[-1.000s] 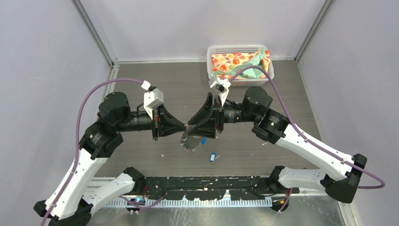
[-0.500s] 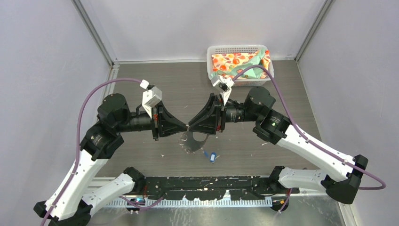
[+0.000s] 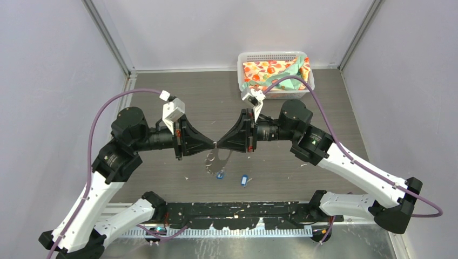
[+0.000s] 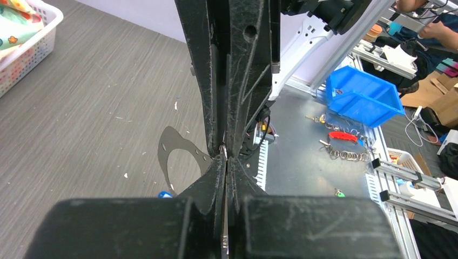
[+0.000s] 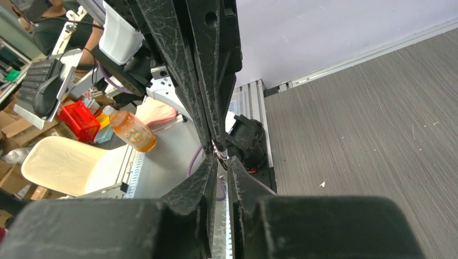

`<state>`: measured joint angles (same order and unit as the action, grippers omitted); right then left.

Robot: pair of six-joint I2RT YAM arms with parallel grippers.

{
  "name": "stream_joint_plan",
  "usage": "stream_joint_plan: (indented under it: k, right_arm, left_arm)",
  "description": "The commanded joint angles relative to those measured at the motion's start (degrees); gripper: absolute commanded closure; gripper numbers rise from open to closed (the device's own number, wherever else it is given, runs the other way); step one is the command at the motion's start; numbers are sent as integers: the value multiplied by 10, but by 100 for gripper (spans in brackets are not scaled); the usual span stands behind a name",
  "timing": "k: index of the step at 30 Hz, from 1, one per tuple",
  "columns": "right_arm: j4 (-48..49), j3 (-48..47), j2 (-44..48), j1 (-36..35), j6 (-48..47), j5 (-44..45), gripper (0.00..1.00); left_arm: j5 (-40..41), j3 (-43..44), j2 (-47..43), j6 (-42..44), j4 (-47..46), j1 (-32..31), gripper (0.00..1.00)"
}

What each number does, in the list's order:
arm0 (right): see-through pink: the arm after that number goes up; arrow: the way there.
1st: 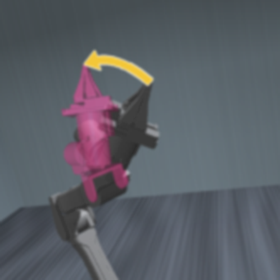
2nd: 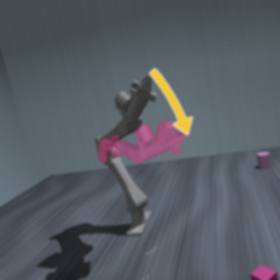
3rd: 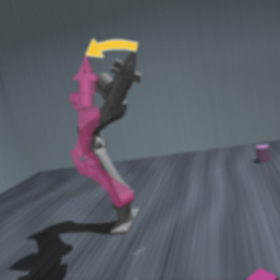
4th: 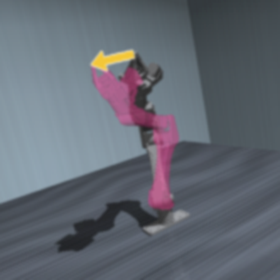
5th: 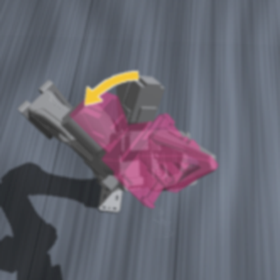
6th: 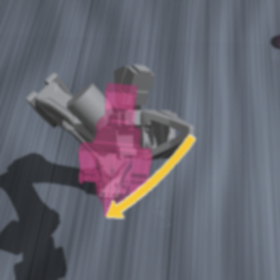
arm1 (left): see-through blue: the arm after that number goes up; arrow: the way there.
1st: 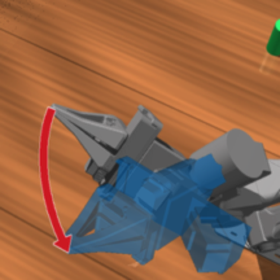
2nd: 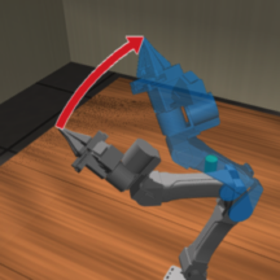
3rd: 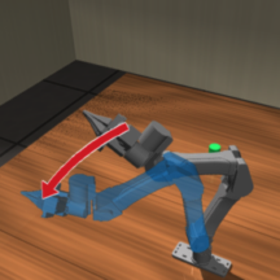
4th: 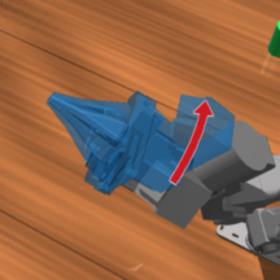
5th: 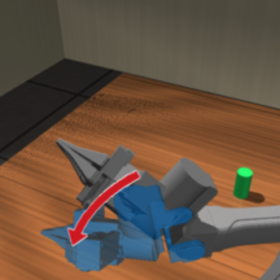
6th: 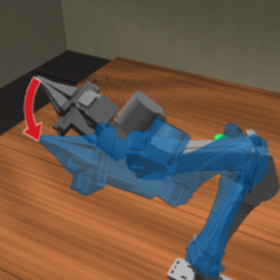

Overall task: Put the keys on the keyring
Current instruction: Adjust the keyring.

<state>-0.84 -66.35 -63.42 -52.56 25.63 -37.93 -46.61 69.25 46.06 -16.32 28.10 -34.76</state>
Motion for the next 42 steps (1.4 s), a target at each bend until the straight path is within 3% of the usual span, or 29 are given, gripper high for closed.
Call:
stream_joint_plan:
  k: [1, 10, 15, 20, 23, 27, 35, 42]
  right_arm:
    - [49, -4, 5, -2, 11, 15, 84]
    - [57, 5, 10, -6, 25, 46, 98]
    - [28, 12, 34, -7, 15, 78, 99]
    - [-47, -3, 51, -7, -8, 78, 99]
    - [-75, -9, 60, -7, -25, 89, 99]
    - [-75, -9, 67, -7, -30, 95, 99]
    - [-70, -20, 55, -8, -27, 89, 99]
    - [-71, -19, 51, -14, -34, 114, 99]
  left_arm:
    - [-14, -2, 1, -12, -50, 2, 100]
    - [-14, -27, 7, -21, -70, 1, 100]
    - [1, -27, 2, 30, -43, 2, 100]
    - [6, -17, -5, 88, -9, 2, 75]
    - [23, -12, -12, 109, 14, 2, 66]
    - [27, -16, -23, 127, 52, 1, 61]
    - [3, -45, -6, 118, 47, 2, 29]
    - [6, -55, 24, 97, 20, 1, 31]
